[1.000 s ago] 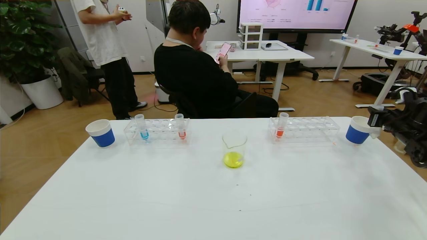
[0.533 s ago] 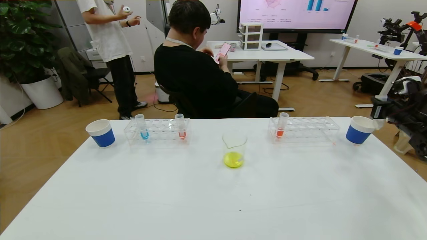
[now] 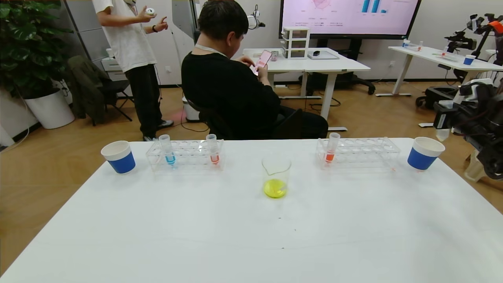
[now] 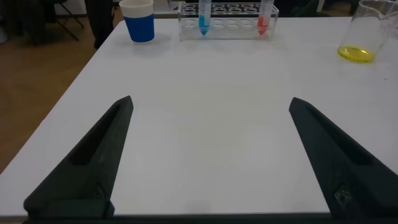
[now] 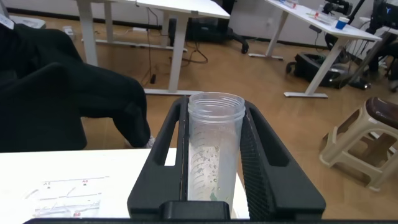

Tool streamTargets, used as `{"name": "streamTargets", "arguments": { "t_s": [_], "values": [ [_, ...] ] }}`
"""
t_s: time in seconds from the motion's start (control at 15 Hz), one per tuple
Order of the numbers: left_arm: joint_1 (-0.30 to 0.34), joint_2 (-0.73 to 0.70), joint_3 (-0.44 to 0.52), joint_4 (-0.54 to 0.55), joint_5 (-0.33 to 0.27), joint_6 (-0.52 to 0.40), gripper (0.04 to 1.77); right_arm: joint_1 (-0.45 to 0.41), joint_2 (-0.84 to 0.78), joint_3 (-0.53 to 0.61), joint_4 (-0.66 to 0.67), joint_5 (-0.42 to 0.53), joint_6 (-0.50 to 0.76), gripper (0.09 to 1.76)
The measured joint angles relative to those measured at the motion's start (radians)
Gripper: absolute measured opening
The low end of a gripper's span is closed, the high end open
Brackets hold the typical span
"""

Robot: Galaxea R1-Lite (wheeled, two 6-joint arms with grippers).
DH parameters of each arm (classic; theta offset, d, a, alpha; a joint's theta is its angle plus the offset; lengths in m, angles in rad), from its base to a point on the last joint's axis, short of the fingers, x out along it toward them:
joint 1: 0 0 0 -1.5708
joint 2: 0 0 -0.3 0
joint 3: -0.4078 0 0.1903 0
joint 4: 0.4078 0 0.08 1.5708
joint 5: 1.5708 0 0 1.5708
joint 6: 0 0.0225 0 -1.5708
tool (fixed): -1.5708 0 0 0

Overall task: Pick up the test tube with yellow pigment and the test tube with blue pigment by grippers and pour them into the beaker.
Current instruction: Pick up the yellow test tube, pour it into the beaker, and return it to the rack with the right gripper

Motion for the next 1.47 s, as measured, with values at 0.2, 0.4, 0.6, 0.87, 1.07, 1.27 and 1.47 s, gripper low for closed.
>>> {"name": "streamTargets", "arguments": {
  "t_s": [0.2,0.4,0.6,0.87,1.07,1.27,1.47],
  "values": [
    [0.0,0.0,0.0,0.0,0.0,0.0,1.75,-0.009,0.079,-0.013,-0.074,-0.004,-0.001,0.51],
    [0.0,0.0,0.0,0.0,0.0,0.0,1.75,-0.012,0.145,-0.011,-0.129,-0.004,-0.001,0.51],
    [0.0,0.0,0.0,0.0,0.0,0.0,1.75,-0.01,0.19,0.001,-0.161,-0.004,0.0,0.51],
    [0.0,0.0,0.0,0.0,0.0,0.0,1.75,-0.008,0.203,0.013,-0.157,0.0,0.003,0.51],
    [0.0,0.0,0.0,0.0,0.0,0.0,1.75,0.001,0.195,0.015,-0.154,0.0,0.004,1.31],
    [0.0,0.0,0.0,0.0,0.0,0.0,1.75,0.014,0.166,0.01,-0.095,0.001,0.008,1.74],
    [0.0,0.0,0.0,0.0,0.0,0.0,1.75,0.064,0.101,-0.016,0.005,0.001,0.091,1.74]
  ]
}}
